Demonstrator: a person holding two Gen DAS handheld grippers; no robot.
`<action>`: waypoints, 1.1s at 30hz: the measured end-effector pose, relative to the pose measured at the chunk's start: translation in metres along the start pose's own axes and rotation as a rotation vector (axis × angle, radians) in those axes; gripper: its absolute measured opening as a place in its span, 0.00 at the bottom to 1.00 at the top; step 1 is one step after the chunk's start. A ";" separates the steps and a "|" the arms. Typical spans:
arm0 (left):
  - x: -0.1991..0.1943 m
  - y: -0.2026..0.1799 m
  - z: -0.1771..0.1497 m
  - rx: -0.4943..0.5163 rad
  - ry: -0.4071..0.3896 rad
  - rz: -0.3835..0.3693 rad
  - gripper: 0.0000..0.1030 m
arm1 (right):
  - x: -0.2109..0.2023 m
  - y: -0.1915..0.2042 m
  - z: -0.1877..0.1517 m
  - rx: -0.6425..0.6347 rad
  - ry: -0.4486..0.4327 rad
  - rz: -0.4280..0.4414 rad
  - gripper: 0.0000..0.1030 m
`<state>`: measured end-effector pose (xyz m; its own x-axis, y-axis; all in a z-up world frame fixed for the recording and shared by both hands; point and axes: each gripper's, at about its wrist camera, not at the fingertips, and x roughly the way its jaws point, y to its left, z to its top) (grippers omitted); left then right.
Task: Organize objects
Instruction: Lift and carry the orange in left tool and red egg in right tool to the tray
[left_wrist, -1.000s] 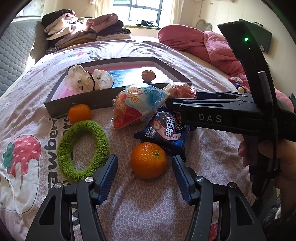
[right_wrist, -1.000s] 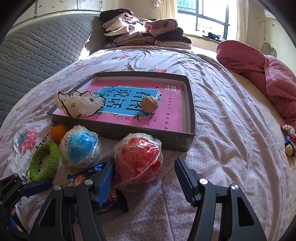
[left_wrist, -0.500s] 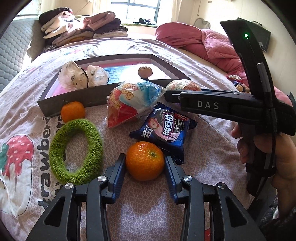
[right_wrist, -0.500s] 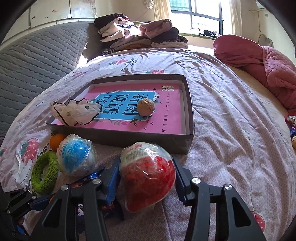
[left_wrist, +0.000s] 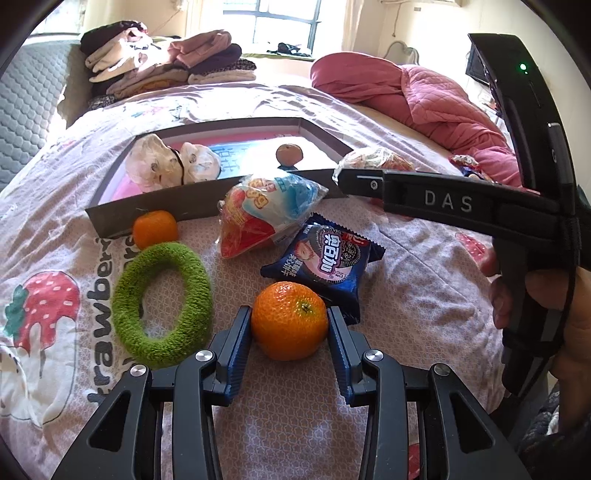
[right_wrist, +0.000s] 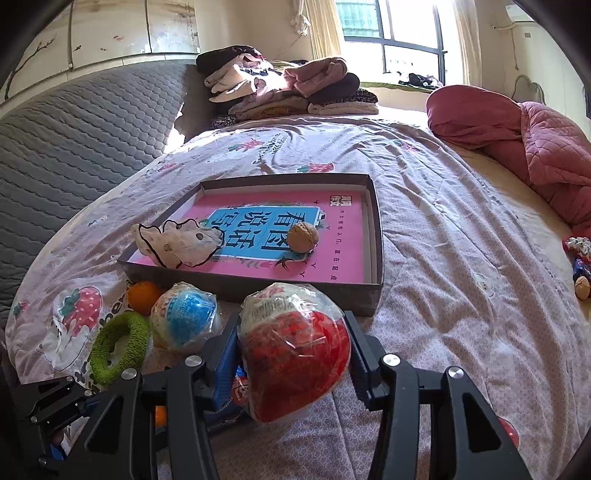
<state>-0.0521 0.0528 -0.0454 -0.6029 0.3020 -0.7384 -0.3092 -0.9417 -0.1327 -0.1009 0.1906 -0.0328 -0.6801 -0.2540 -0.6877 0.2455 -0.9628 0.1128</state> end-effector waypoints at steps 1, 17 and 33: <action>-0.002 0.001 0.000 -0.003 -0.005 0.000 0.40 | -0.002 0.000 -0.001 0.000 -0.002 -0.001 0.50; -0.042 0.009 0.009 -0.039 -0.101 0.051 0.40 | -0.043 0.018 -0.006 -0.006 -0.059 0.030 0.50; -0.065 0.014 0.014 -0.055 -0.154 0.072 0.40 | -0.080 0.030 -0.003 -0.010 -0.136 0.041 0.50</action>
<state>-0.0274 0.0218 0.0096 -0.7288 0.2491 -0.6379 -0.2232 -0.9670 -0.1225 -0.0374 0.1824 0.0232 -0.7565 -0.3041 -0.5789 0.2819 -0.9505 0.1310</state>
